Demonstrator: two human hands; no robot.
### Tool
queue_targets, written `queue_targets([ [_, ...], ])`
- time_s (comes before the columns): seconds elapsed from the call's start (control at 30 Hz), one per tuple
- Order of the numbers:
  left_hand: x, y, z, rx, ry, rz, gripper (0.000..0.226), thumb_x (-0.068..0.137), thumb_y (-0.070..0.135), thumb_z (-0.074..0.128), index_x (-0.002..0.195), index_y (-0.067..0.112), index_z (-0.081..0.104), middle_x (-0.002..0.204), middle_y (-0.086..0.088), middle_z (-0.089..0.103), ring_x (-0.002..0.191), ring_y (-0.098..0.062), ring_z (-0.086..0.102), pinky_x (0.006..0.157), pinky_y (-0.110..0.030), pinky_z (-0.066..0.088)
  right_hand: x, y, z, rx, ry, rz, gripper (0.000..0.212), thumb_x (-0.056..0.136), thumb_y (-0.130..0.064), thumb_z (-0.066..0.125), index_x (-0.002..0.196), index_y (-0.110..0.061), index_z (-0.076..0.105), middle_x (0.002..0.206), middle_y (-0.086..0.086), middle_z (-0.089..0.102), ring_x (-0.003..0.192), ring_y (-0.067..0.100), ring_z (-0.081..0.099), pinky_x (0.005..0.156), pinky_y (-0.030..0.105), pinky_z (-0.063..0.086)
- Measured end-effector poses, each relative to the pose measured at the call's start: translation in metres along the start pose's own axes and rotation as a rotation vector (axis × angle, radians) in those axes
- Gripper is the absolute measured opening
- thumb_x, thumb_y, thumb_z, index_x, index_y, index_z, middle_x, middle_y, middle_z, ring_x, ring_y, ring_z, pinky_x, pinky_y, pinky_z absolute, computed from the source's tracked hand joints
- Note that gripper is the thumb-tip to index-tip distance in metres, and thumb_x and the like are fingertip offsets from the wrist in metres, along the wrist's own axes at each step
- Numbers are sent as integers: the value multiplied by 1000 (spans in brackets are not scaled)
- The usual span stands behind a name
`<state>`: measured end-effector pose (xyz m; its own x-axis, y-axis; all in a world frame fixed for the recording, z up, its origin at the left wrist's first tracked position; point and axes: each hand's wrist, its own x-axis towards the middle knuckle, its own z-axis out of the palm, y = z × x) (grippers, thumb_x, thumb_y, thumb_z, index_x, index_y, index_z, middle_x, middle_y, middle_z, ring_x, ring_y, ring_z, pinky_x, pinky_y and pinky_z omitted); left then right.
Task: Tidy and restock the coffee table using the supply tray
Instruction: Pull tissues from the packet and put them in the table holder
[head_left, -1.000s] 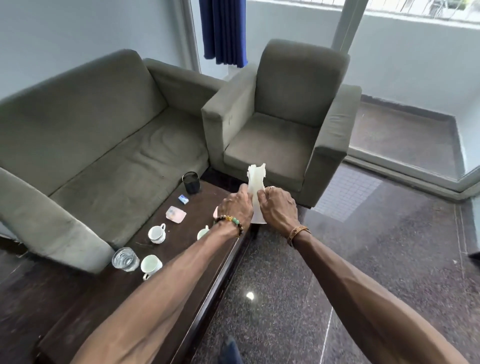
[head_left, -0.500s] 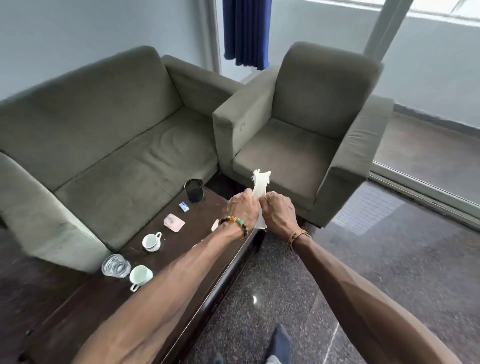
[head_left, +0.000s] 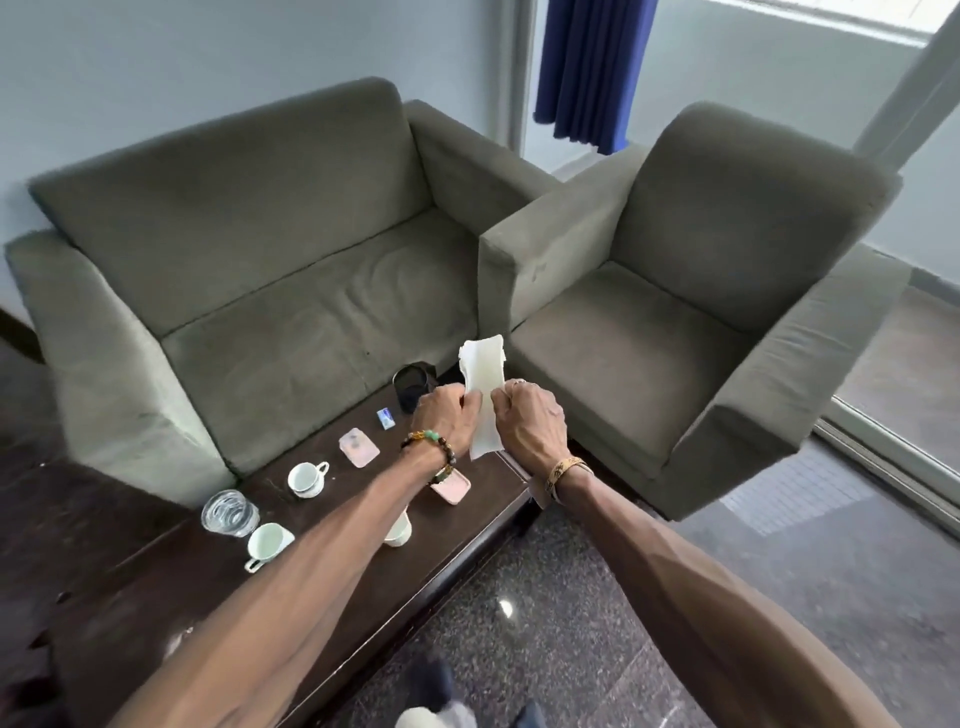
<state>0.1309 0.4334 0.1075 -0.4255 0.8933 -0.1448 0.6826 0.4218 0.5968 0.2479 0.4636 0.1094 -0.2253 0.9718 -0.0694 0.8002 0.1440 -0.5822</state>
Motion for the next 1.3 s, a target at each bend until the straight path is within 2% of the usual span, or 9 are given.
queue_targets([
  [0.17,34,-39,4,36,-59,-80,39,94,32,46,79,3,66,89,-22,69,84,-36,63,62,-32,37,34,-10,41,3,-147,-33,40,97,-25,48,60,-15,35,70,8,55,72,35,51,63,33,30],
  [0.37,78,-64,-7,20,-160,-198,34,94,32,48,72,9,59,93,-23,68,88,-37,63,64,-31,37,83,-28,67,-4,-270,-21,37,90,-25,56,60,-9,43,59,-1,49,64,29,46,54,33,27],
  [0.53,122,-63,-35,-14,-122,-210,37,94,31,46,75,4,62,87,-19,72,83,-34,67,68,-36,51,129,-59,69,52,-259,-60,40,91,-27,55,57,-11,43,59,2,52,63,30,47,58,33,31],
  [0.7,161,-69,-49,-27,-36,-235,37,95,29,45,78,2,63,84,-20,72,82,-35,66,70,-37,51,172,-83,77,31,-272,-94,44,92,-27,53,54,-11,35,52,0,44,51,20,41,46,32,25],
  [0.93,191,-107,-1,-56,-16,-420,36,97,29,44,82,4,64,89,-18,71,86,-36,64,66,-34,43,212,-64,142,-58,-494,-160,30,91,-25,52,67,-7,55,72,8,64,71,34,60,59,30,35],
  [1.03,192,-131,39,-109,-46,-547,35,98,28,43,83,4,63,90,-19,67,87,-35,62,65,-33,40,219,-38,176,-125,-627,-225,29,92,-26,52,68,-9,54,80,14,69,79,37,63,62,30,35],
  [1.13,188,-147,69,-201,-42,-655,31,98,25,46,81,4,60,86,-18,64,80,-30,58,60,-29,31,224,-15,202,-168,-722,-227,34,91,-25,52,60,-14,46,72,12,63,70,36,55,61,30,33],
  [1.2,187,-156,81,-254,-41,-705,31,98,24,46,84,1,60,92,-20,66,82,-32,60,63,-32,36,227,-7,211,-188,-748,-208,34,91,-23,53,58,-16,45,74,12,64,67,31,52,61,29,34],
  [1.3,192,-165,89,-240,-30,-728,32,98,28,45,70,11,48,88,-22,65,78,-35,59,66,-37,43,238,-4,218,-203,-755,-214,34,93,-22,52,60,-16,46,72,9,63,65,28,50,60,29,33],
])
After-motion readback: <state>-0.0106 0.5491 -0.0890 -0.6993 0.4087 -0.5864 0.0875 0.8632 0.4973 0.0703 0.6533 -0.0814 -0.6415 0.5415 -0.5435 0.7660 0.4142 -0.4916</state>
